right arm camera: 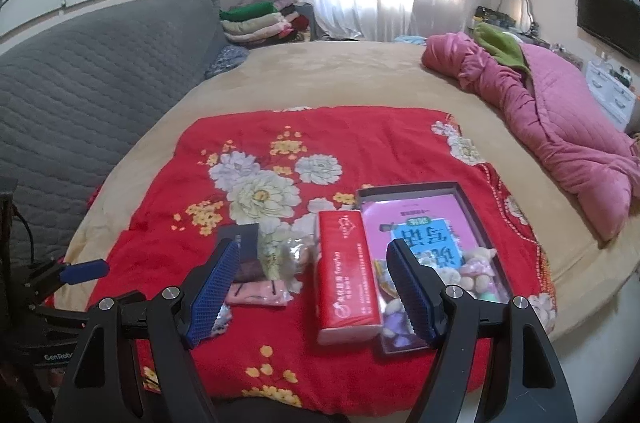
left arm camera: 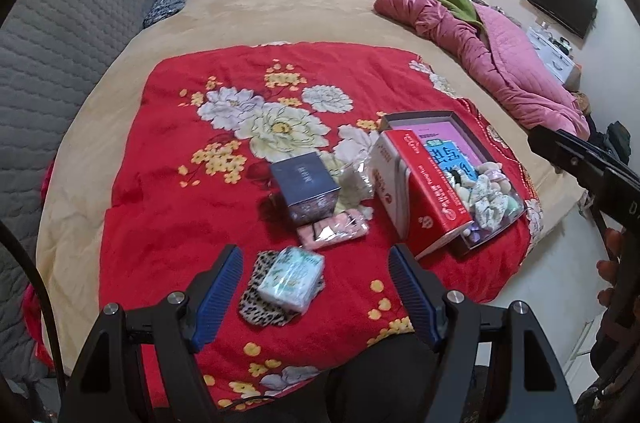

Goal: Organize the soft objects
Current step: 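Move both tools back toward the items beside the red tissue box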

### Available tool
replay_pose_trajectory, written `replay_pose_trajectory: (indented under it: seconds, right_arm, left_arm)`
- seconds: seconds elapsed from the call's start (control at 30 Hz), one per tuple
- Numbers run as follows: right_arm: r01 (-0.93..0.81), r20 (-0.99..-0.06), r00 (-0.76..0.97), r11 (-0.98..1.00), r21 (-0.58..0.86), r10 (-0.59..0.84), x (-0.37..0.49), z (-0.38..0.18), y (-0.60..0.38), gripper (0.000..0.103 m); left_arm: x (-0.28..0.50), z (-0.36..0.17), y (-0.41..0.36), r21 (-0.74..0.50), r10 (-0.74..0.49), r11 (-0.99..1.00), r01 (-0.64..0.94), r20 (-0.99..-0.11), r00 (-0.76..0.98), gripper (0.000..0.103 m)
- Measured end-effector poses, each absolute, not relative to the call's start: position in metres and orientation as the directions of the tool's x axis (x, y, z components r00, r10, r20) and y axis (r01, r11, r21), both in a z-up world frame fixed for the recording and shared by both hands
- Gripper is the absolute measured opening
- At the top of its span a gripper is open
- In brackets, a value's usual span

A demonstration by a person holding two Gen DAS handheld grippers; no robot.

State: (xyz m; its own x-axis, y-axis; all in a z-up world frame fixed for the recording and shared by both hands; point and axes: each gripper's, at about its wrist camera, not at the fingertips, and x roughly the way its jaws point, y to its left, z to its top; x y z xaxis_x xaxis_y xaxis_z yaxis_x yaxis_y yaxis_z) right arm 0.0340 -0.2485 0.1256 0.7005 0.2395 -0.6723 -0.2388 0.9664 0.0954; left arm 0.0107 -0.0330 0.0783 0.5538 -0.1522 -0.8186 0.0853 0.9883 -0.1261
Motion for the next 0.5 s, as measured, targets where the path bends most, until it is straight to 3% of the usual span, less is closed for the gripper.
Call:
replay_pose_trajectory:
  seconds: [0.5]
  right_arm:
    - [-0.322, -0.748, 0.614, 0.945, 0.053, 0.251, 0.037, 0.079, -0.212, 0.077]
  left_arm:
    - [0.011, 0.035, -0.011, -0.143, -0.148, 0.989, 0.046, -0.863, 0.483, 0.074]
